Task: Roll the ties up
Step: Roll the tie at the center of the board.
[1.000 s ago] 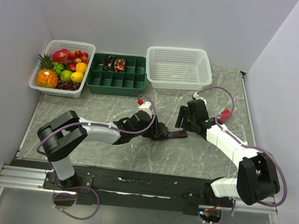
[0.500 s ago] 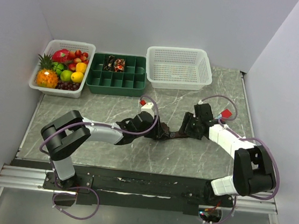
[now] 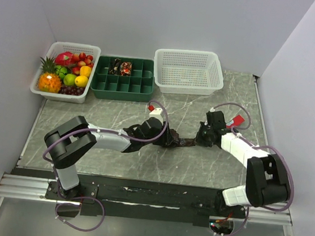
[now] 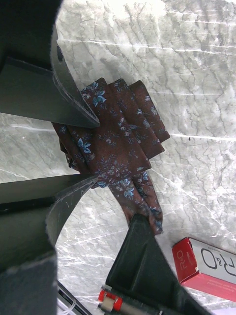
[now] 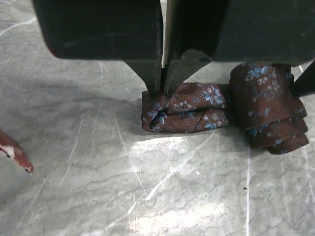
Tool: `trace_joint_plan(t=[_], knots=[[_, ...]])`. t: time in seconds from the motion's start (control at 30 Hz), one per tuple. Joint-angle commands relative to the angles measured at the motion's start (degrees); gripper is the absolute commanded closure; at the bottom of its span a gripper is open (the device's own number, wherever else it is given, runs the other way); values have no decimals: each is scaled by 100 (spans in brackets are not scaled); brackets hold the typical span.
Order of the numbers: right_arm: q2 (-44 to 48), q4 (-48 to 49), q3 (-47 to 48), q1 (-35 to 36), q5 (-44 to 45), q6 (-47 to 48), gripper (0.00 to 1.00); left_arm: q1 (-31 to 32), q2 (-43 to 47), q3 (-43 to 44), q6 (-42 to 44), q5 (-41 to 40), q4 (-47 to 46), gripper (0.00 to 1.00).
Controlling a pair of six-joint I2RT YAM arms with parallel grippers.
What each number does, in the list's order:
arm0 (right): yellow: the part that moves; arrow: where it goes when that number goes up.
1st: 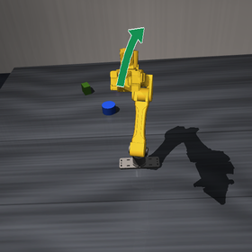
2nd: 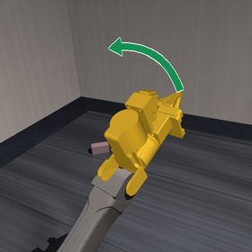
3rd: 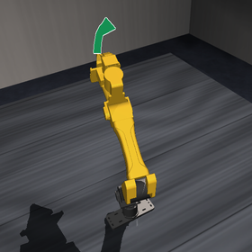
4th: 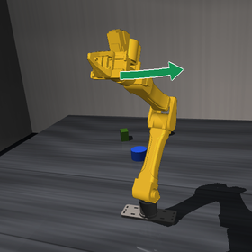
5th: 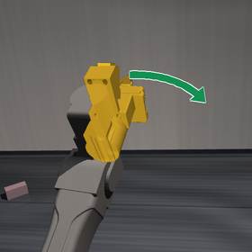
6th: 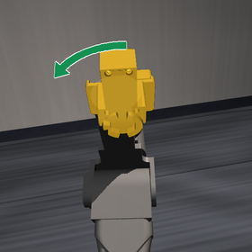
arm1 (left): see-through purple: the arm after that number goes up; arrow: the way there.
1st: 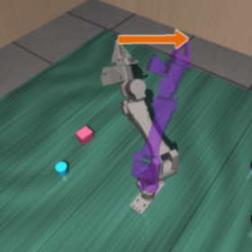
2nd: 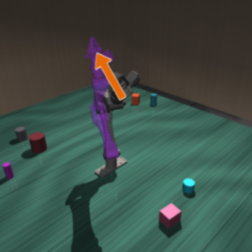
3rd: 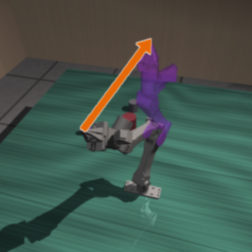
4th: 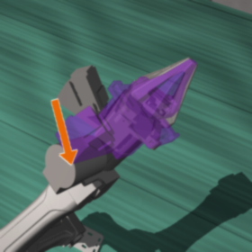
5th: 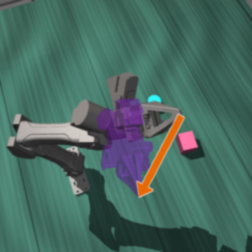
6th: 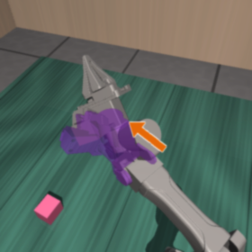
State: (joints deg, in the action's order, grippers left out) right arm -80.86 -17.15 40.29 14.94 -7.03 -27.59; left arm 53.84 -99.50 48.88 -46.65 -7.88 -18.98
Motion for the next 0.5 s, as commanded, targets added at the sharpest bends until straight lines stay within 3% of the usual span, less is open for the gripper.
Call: trace_joint_plan(t=[0.0,0.27,0.47], knots=[[571,177,-57,-26,35,26,100,65,-306,42,60,-65,518,50],[1186,352,31,228,-510,246,100,126,-464,139,86,-117,562,51],[1029,563,93,772,-668,377,100,188,-614,227,139,-223,659,52]])
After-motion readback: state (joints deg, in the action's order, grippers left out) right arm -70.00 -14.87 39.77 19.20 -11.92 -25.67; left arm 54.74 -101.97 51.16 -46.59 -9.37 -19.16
